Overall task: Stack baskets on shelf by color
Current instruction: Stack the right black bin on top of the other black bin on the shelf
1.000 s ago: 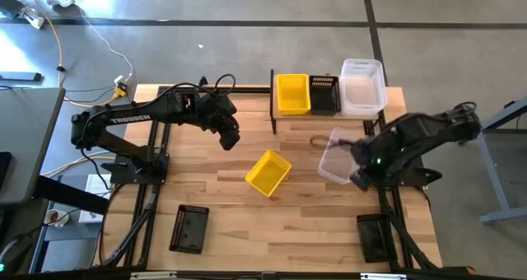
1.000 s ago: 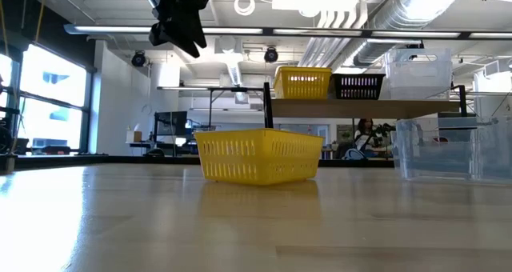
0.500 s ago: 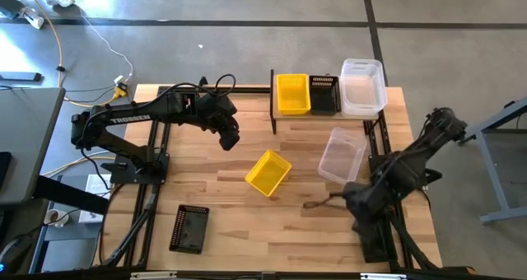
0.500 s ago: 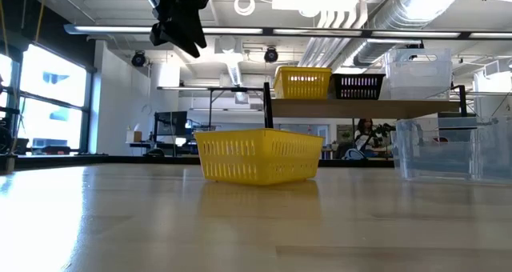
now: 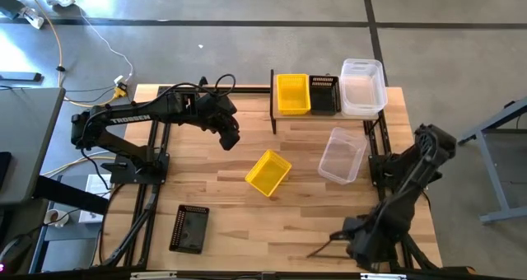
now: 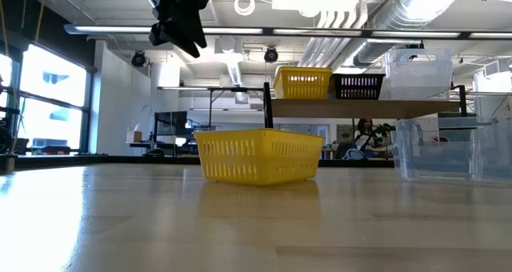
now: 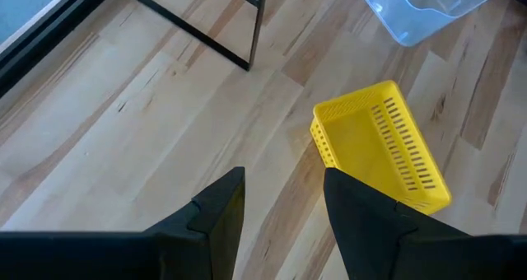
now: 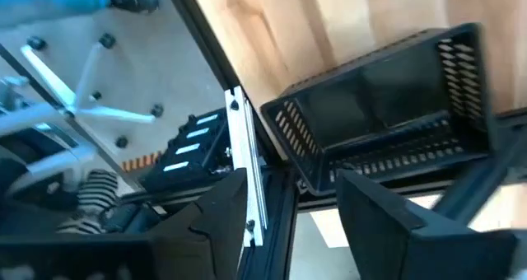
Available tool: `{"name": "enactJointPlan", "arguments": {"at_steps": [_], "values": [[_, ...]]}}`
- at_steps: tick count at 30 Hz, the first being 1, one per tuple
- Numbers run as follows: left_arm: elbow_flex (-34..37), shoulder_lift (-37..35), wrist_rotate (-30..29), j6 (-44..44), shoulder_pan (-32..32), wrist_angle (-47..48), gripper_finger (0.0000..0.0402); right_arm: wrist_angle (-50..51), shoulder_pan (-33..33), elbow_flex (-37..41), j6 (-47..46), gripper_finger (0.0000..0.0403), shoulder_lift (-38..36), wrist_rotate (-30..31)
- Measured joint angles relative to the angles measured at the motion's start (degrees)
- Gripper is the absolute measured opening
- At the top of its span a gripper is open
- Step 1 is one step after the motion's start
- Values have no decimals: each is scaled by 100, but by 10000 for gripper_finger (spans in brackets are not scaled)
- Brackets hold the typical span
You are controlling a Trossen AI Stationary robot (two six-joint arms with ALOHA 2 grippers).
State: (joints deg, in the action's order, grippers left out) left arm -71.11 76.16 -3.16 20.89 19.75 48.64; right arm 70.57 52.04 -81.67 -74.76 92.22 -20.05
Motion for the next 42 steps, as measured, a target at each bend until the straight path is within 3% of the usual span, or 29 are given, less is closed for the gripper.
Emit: {"name": "enactJointPlan", "arguments": {"at_steps": [8,21,42], "values": [[-4,0,0,48,0,-2,156,-369,492,0,-24,171,734,-55],[-4,0,0,54,-1,-1,156,-724,836,0,-261,165,1249,-133],[-4,2,0,54,-2,-2,156,-569,880,0,-439,165,2054,-268]]}}
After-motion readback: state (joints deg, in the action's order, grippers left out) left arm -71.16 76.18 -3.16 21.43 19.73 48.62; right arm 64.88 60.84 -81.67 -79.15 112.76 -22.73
